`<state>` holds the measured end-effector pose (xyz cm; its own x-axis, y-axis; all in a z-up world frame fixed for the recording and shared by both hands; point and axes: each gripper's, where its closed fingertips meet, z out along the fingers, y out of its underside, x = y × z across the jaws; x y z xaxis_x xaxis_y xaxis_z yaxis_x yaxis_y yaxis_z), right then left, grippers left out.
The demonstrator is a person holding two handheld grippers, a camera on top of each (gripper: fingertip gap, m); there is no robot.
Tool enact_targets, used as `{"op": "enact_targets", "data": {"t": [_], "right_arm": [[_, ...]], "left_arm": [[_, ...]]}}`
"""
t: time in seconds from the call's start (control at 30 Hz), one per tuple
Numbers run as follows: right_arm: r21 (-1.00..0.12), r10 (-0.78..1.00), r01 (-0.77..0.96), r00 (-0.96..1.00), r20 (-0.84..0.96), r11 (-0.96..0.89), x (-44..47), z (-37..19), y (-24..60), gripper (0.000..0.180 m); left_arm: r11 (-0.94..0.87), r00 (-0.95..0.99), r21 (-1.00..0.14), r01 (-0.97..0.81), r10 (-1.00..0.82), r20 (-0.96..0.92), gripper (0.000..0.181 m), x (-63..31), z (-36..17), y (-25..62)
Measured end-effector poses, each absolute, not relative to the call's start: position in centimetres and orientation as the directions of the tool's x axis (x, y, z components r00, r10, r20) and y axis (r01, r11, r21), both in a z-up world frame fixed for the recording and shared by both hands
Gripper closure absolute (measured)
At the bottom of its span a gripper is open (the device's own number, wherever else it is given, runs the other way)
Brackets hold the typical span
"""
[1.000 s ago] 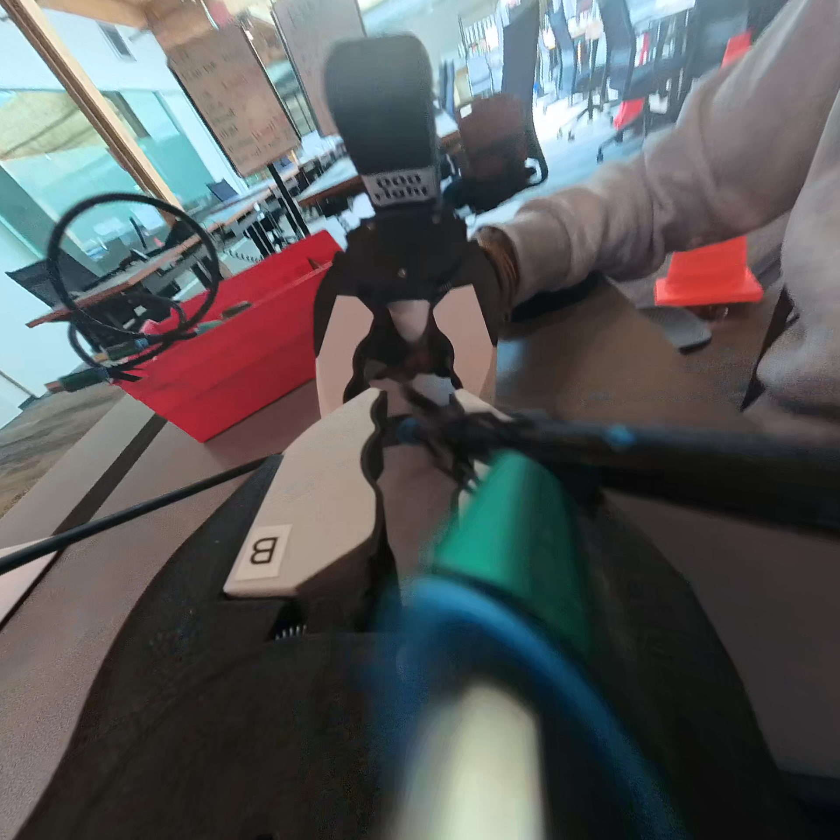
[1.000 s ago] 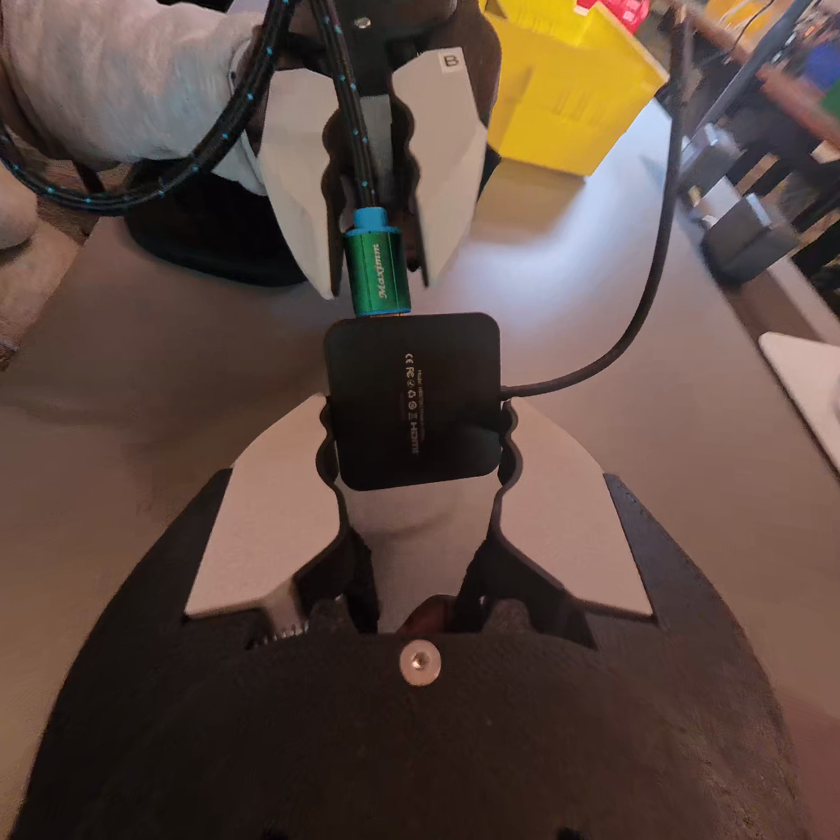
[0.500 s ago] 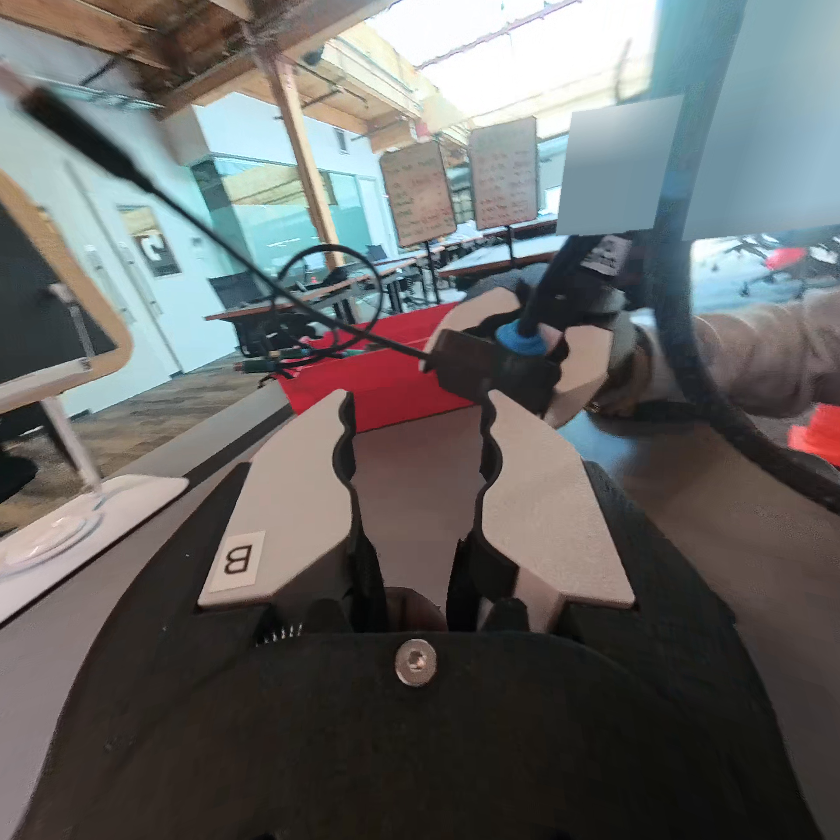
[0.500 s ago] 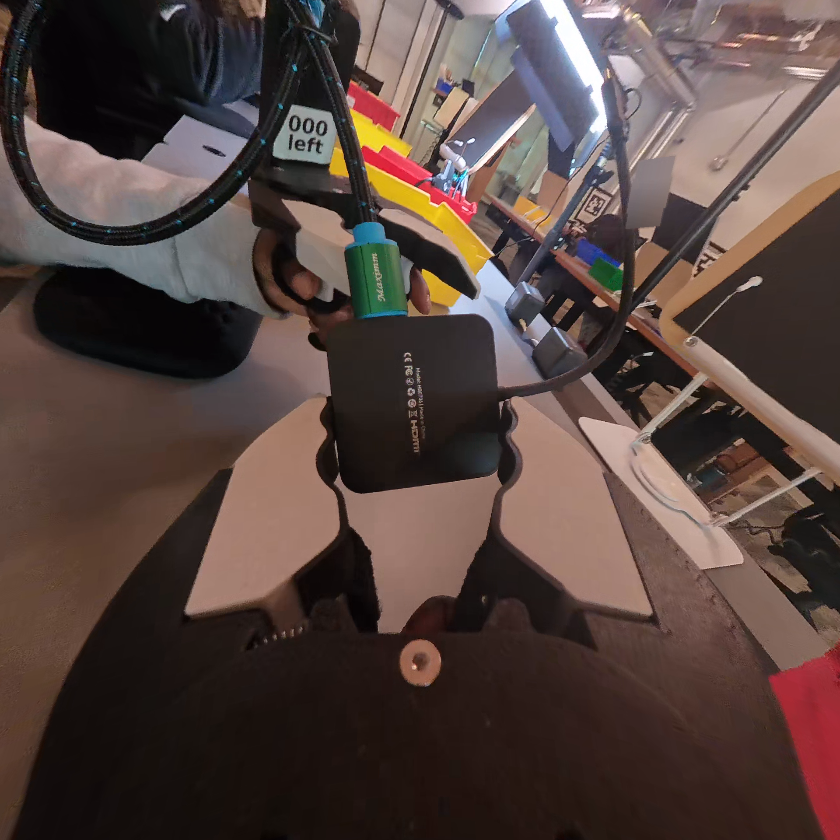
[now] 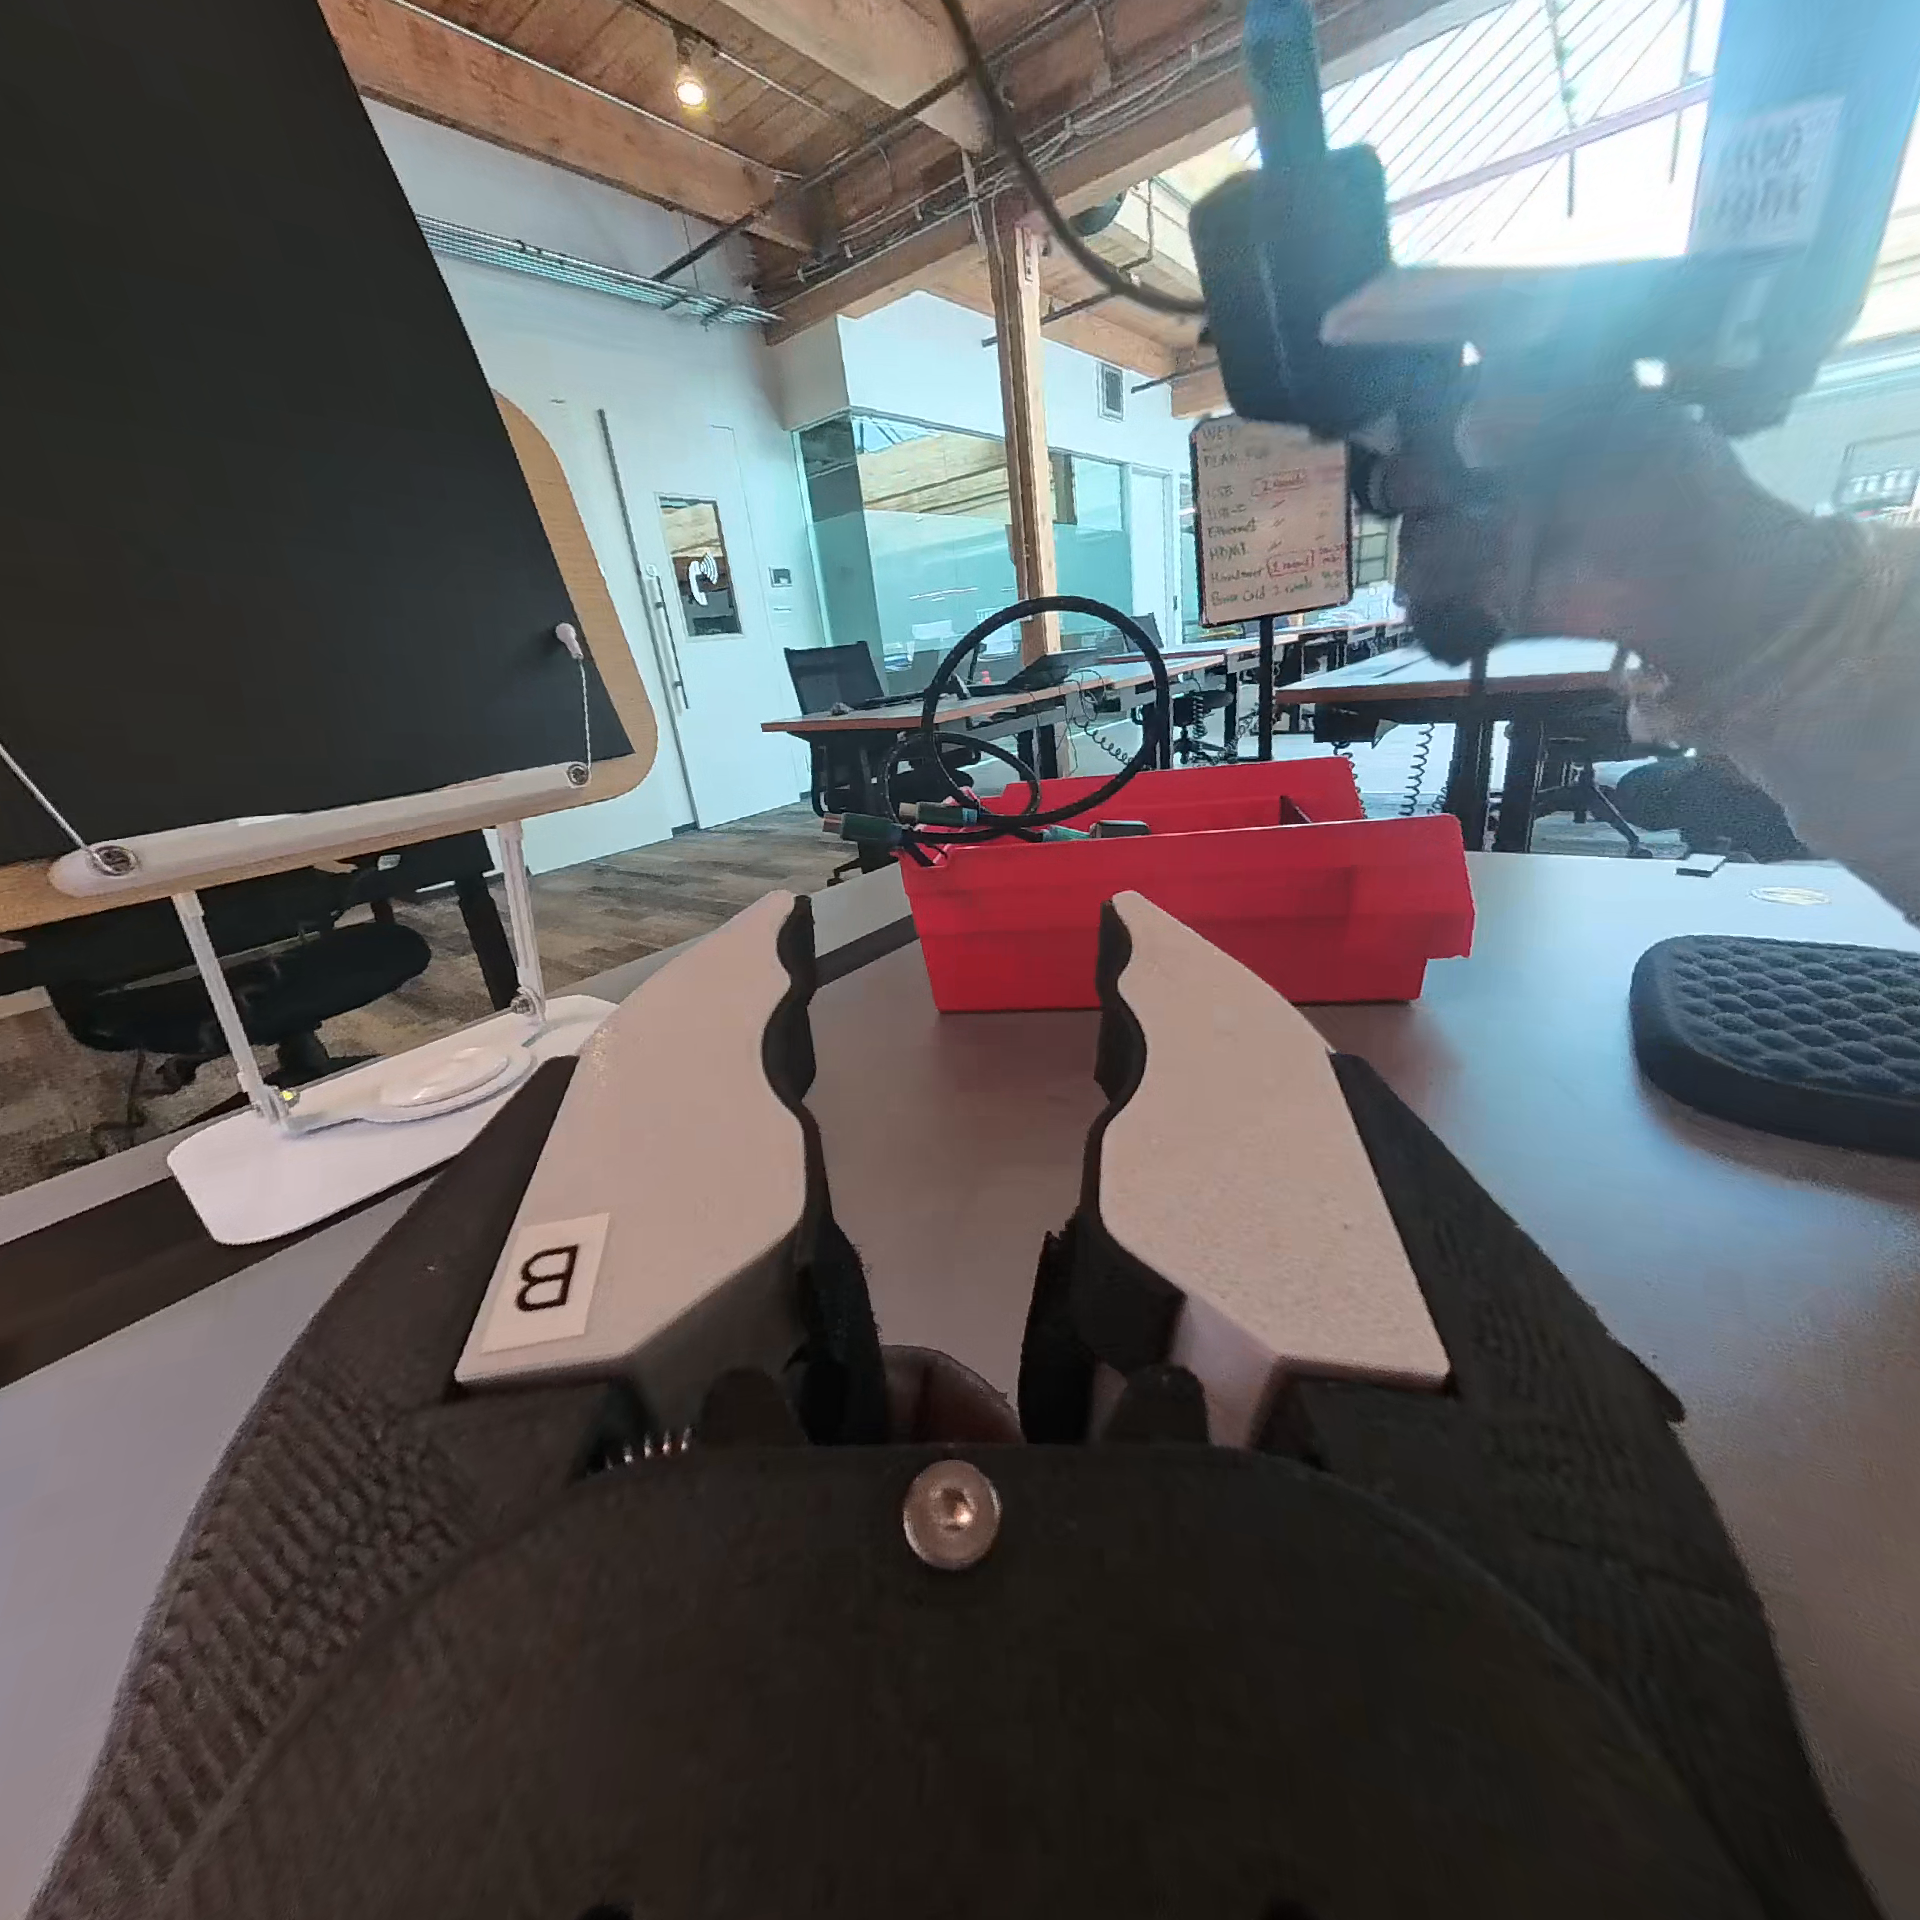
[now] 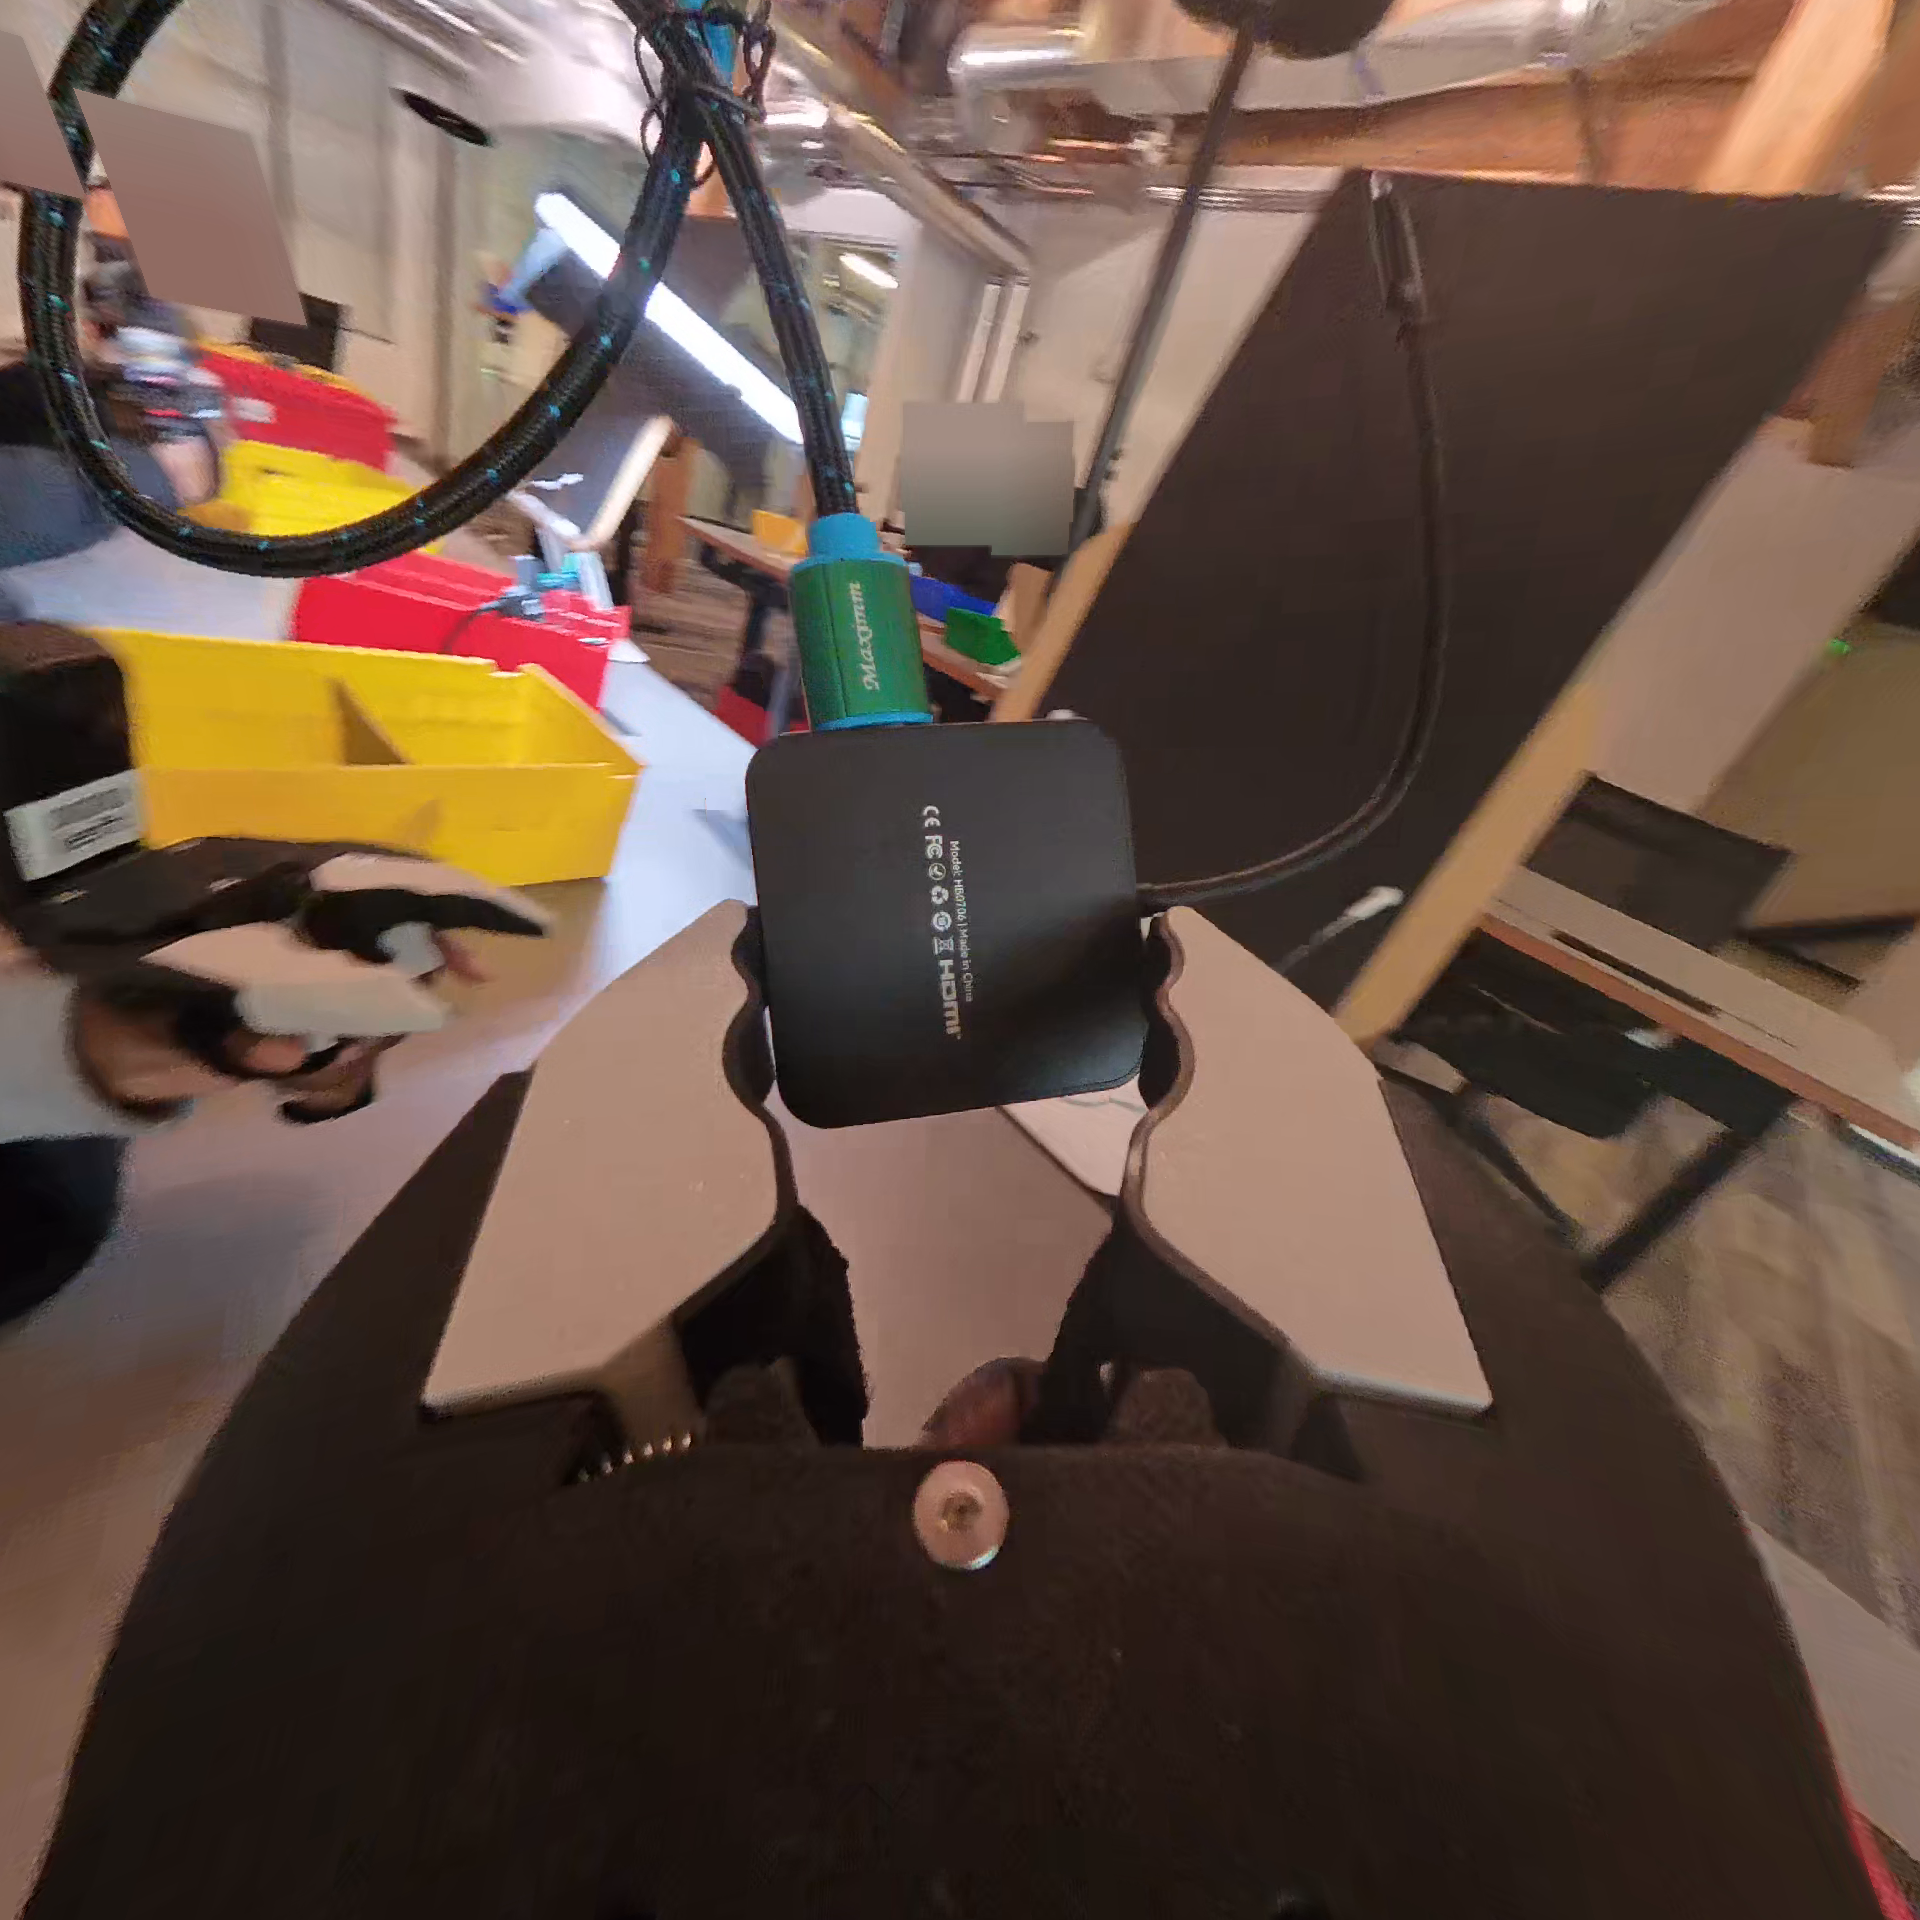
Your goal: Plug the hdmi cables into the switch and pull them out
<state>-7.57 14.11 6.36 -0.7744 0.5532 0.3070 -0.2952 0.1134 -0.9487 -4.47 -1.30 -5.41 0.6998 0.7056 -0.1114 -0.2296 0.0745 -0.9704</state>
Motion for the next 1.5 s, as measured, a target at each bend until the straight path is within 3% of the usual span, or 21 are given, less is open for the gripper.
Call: {"op": "enact_targets", "data": {"t": [0.23,0.37,0.5,0.67,0.8,0.9,1.13,1.23,1.3,1.4,1.5], "right_arm": [[-0.956,0.806,-0.201,-0.516,0.29,0.215,-15.7,10.8,25.2,0.109],[-0.945,0.909,-0.076,-0.257,0.327,0.318,-17.5,8.4,32.7,0.109],[-0.881,0.886,0.119,-0.145,0.441,0.458,-17.9,5.4,37.5,0.109],[-0.828,0.844,0.213,-0.279,0.457,0.519,-17.1,2.7,37.9,0.109],[-0.879,0.843,0.25,-0.474,0.256,0.407,-17.9,-0.4,35.9,0.109],[-0.857,0.825,0.382,-0.558,0.084,0.346,-19.2,-4.5,34.8,0.109],[-0.64,0.818,0.659,-0.569,-0.083,0.394,-20.5,-13.3,33.1,0.108],[-0.494,0.841,0.753,-0.536,-0.076,0.435,-20.1,-16.2,33.4,0.108],[-0.455,0.841,0.764,-0.538,-0.06,0.457,-19.8,-16.7,33.4,0.1],[-0.55,0.832,0.728,-0.546,-0.103,0.41,-19.8,-14.4,33.1,0.087],[-0.71,0.863,0.636,-0.499,-0.079,0.303,-20.4,-10.4,35.2,0.088]], "left_arm": [[0.066,0.686,-0.967,-0.246,0.717,-0.125,0.13,-4.5,-5.2,-1.5],[0.049,0.681,-0.966,-0.253,0.719,-0.142,0.13,-4.5,-5.4,-1.4],[0.03,0.686,-0.967,-0.255,0.71,-0.159,0.13,-4.4,-5.6,-0.9],[0.007,0.678,-0.965,-0.261,0.713,-0.178,0.13,-4.4,-5.8,-0.9],[0.006,0.68,-0.969,-0.246,0.714,-0.168,0.13,-4.6,-6.0,-0.9],[-0.007,0.677,-0.969,-0.248,0.714,-0.179,0.13,-4.6,-6.1,-0.9],[-0.006,0.682,-0.973,-0.229,0.713,-0.165,0.13,-4.7,-6.3,-1.0],[-0.01,0.682,-0.973,-0.231,0.711,-0.169,0.13,-4.7,-6.3,-0.9],[-0.011,0.682,-0.973,-0.231,0.712,-0.17,0.13,-4.7,-6.3,-1.0],[-0.007,0.683,-0.974,-0.228,0.712,-0.165,0.13,-4.7,-6.3,-1.0],[-0.007,0.685,-0.974,-0.226,0.71,-0.164,0.13,-4.7,-6.3,-1.0]]}}
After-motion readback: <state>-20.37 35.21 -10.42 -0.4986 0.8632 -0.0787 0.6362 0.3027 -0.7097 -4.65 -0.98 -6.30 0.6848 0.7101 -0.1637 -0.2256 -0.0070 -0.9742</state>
